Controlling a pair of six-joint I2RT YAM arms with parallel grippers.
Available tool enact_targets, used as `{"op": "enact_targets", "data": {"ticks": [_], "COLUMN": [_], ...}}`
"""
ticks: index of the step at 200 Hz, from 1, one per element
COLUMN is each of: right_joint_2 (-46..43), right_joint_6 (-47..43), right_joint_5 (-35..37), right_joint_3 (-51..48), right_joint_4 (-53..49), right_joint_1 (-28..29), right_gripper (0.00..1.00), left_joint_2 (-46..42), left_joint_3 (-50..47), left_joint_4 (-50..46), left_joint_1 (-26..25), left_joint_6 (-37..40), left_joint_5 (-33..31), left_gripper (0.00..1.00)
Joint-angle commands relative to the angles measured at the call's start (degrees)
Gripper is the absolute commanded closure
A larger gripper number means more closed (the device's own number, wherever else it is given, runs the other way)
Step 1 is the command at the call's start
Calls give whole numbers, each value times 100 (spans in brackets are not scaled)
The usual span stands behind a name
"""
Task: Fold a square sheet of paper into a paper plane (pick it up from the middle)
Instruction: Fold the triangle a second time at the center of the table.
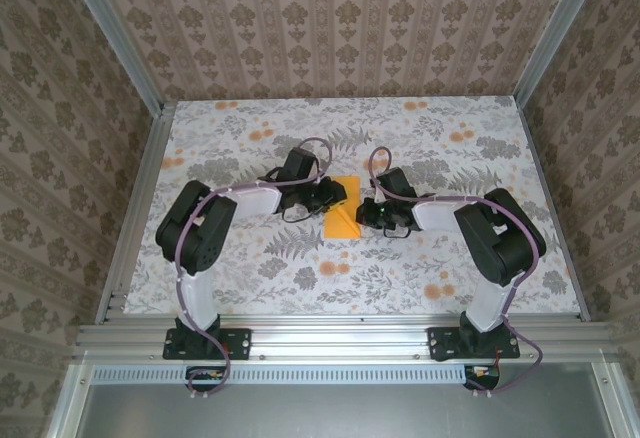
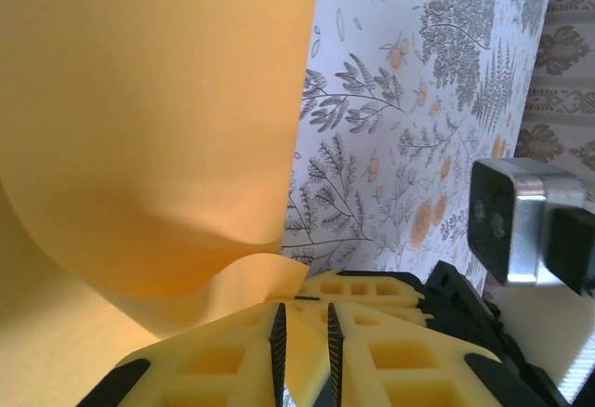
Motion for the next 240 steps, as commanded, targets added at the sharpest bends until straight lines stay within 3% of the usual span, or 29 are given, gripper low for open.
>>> {"op": "enact_targets", "data": {"ticks": [1,128,195,240], "right_joint_2": [35,-83,-147,-204], "right_joint_6": [65,183,232,249], "right_joint_5": [177,319,249,222], "right_joint_3": [-99,-196,-126,-64], "right_joint_4": [-241,-220,-283,-338], "right_joint_1": [-8,-16,-42,-75], "right_gripper": [94,92,76,78], "left_joint_2": [175,465,557,615], "left_joint_3": [119,198,232,276], "left_joint_4": [49,-31,-23,-90], "left_joint_1": [15,2,-2,-11], "left_joint_6": [-57,78,95,135], "left_joint_5": [107,143,177,193], "left_gripper": [79,79,79,79]}}
